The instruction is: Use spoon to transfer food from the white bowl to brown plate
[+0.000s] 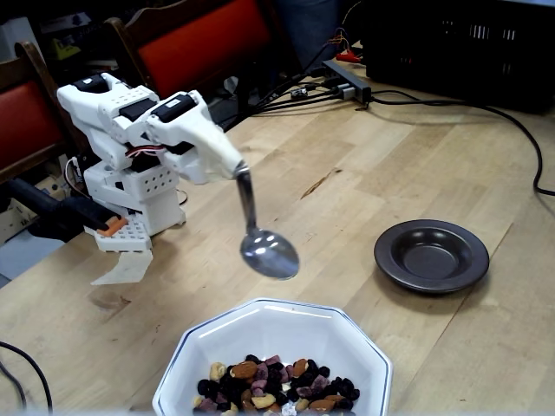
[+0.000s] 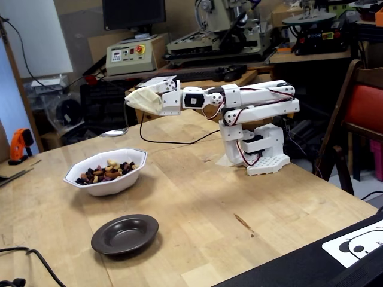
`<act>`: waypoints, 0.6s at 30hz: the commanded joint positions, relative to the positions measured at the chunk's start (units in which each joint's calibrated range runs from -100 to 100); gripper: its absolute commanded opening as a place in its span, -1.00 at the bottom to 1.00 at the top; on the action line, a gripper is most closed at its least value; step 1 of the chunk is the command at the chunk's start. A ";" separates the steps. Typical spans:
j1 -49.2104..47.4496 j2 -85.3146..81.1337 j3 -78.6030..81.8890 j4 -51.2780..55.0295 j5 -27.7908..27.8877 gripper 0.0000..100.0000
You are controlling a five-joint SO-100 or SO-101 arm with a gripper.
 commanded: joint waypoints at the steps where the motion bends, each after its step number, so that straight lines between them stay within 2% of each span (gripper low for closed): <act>1: 5.11 -0.02 -2.53 -1.59 0.05 -0.95; 9: 7.48 0.06 -3.33 -2.06 0.00 -0.95; 18: 7.48 0.23 -14.83 -1.51 -0.15 -0.95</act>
